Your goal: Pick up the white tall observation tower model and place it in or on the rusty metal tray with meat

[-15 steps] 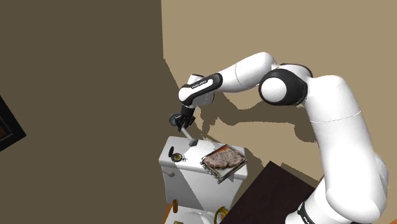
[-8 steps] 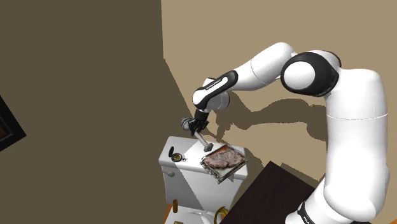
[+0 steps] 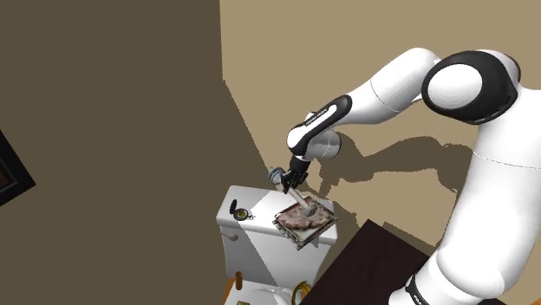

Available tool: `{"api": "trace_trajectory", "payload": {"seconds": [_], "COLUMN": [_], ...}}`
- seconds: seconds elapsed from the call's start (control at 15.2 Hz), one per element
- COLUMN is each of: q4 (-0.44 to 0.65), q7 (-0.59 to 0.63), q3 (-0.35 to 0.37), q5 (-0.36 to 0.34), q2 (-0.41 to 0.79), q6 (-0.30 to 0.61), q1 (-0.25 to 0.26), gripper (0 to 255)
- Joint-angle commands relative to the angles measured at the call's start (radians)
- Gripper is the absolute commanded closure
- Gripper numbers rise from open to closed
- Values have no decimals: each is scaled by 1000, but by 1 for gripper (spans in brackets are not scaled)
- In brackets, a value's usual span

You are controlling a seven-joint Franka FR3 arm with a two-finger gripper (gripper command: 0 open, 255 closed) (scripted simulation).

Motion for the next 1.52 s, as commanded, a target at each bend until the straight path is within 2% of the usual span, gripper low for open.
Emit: {"api": "trace_trajectory", "payload": {"seconds": [0.0,0.4,1.19,1.45], "q4": [-77,-280,-250,-250], "q7": [-39,-173,-318,-318], "q3": [-2,-31,14,15], "q5": [18,62,212,211], "q2": [-54,-199,-1,-1], "q6": [16,45,202,202], "q1": [-17,-74,-90,-91], "gripper": [255,255,255,255]}}
